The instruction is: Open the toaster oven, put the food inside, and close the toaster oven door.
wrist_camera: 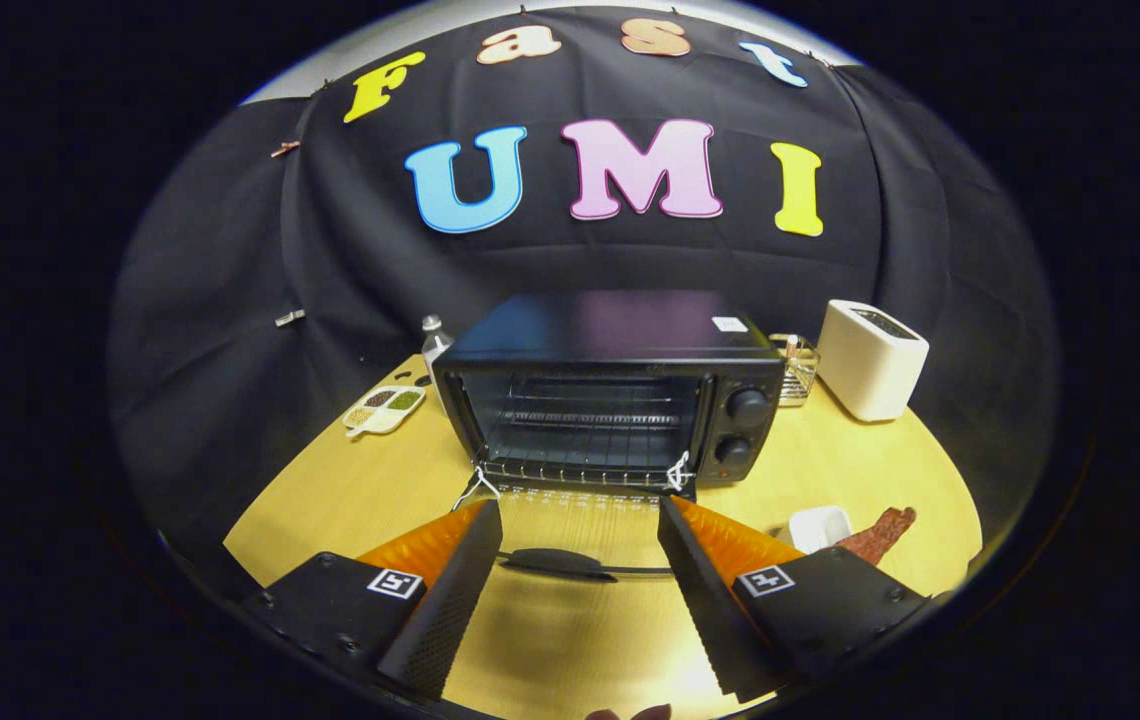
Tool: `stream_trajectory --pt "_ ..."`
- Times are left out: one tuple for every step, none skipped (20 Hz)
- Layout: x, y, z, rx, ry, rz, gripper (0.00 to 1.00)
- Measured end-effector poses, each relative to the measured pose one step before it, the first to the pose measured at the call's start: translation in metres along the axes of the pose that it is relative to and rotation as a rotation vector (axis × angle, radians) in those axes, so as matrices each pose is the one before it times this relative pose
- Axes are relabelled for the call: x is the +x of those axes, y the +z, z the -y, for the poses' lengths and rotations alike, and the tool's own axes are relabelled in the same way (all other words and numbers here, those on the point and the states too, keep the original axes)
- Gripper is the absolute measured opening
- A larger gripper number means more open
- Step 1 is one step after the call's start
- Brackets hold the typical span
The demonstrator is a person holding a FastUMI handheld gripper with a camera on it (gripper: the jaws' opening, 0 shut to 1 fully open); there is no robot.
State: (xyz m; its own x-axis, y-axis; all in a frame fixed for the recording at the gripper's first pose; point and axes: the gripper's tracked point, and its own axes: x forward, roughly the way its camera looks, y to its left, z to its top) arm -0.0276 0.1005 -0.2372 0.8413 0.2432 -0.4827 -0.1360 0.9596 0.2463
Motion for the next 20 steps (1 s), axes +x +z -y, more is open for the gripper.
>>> stream_trajectory --pt "-0.00658 0.00607 0.00964 -0.00168 0.00315 0.00921 0.98" --pt "-0.00645 0.00718 0.01084 -0.00110 0.00189 0.00559 0.98" --pt "-0.00658 0.00516 0.01286 -0.00136 -0.00099 0.00624 0.98" --pt "-0.00633 0.00697 0.01263 -0.00080 -0.00031 0.00647 0.98" --pt "-0.00588 0.00555 0.01216 0.00032 -0.00084 0.00681 0.98" --pt "-0.00495 0.00534 0.01270 -0.00186 0.00449 0.00083 0.98" --pt "-0.00330 0.00233 0.01458 -0.00498 -0.00406 -0.00317 0.98" --pt "-0.00342 0.00293 0.01462 -0.00567 0.00263 -0.00586 0.98" --pt "-0.00409 0.00188 0.01229 -0.00724 0.00448 -0.00610 0.98" --pt "-0.00331 0.00076 0.01405 -0.00316 0.00897 -0.01170 0.99" --pt "-0.00187 -0.00074 0.01194 0.00312 0.01847 -0.01585 0.99" --pt "-0.00294 -0.00150 0.01256 0.00955 0.01761 -0.02495 0.99" --pt "-0.00240 -0.00215 0.01477 0.01010 0.01449 -0.02387 0.99" --pt "-0.00132 -0.00127 0.01582 0.01140 0.00931 -0.02326 0.99" --pt "-0.00124 -0.00218 0.01596 0.01317 0.01028 -0.02622 0.99" --pt "0.00177 -0.00339 0.01623 0.01640 0.00868 -0.02590 1.00" --pt "0.00159 -0.00468 0.01530 0.01775 0.01157 -0.03619 1.00" --pt "0.00351 -0.00747 0.01455 0.01495 0.01412 -0.04458 0.98" --pt "0.00558 -0.01050 0.00976 0.00907 0.02098 -0.05115 0.98" --pt "0.00549 -0.00934 0.01134 0.00306 0.01799 -0.04910 0.99"
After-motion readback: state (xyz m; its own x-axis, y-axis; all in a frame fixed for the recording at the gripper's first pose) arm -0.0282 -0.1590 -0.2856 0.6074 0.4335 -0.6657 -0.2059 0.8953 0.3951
